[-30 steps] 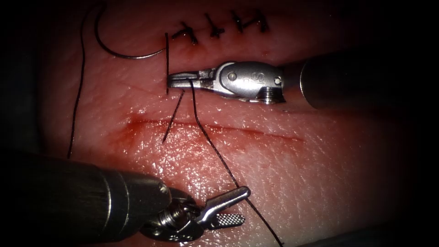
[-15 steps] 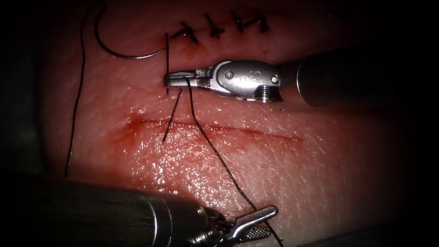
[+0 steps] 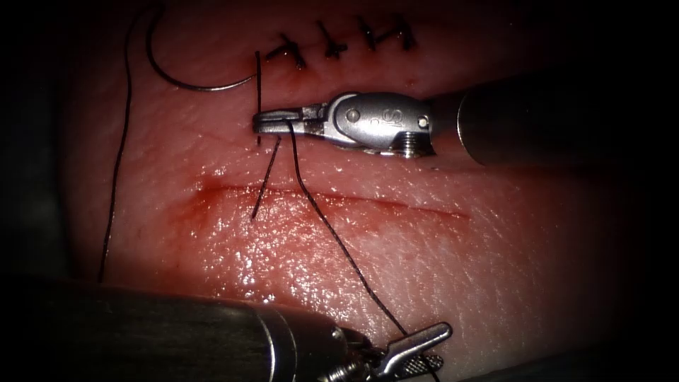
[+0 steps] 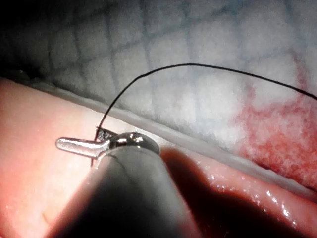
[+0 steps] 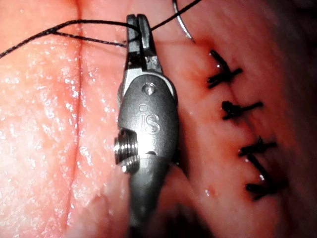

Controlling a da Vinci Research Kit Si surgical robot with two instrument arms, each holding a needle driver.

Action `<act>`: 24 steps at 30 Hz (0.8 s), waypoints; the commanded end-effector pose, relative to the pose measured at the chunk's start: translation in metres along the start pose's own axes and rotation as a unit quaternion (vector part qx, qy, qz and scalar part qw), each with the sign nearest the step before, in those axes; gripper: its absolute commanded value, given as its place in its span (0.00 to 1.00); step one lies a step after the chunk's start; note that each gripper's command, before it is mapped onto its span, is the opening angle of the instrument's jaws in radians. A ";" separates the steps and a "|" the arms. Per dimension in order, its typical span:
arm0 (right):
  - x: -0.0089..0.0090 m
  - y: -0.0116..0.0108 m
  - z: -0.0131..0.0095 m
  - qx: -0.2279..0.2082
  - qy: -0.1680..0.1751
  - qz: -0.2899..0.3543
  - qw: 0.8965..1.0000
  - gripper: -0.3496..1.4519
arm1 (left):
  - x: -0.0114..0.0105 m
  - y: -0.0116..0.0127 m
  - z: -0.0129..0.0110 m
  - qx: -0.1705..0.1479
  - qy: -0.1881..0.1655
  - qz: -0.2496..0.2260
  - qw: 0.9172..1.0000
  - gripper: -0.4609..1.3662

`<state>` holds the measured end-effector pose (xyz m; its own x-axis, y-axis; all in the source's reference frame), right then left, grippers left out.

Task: Wound Closure
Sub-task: Regrasp suture to increase length of working suture

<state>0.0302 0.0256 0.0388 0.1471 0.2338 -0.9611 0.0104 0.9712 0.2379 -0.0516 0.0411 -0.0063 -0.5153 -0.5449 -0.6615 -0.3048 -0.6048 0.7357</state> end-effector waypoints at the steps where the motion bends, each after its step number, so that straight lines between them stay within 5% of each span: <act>1: 0.0000 -0.0001 0.0000 -0.001 0.000 0.002 1.000 0.00 | -0.0001 0.0000 -0.0001 -0.009 0.004 -0.011 1.000 0.06; 10: -0.0002 -0.0009 -0.0005 0.004 0.002 0.004 1.000 0.00 | -0.0007 -0.0017 -0.0040 -0.038 0.015 -0.036 0.999 0.06; 24: 0.0018 -0.0040 -0.0013 0.008 0.005 0.024 1.000 0.00 | -0.0049 -0.0090 -0.0159 -0.056 -0.048 -0.039 0.997 0.06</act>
<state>0.0289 0.0219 0.0354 0.1367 0.2883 -0.9477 0.0174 0.9559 0.2933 -0.0322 0.0400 -0.0125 -0.5766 -0.4353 -0.6914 -0.2648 -0.7010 0.6622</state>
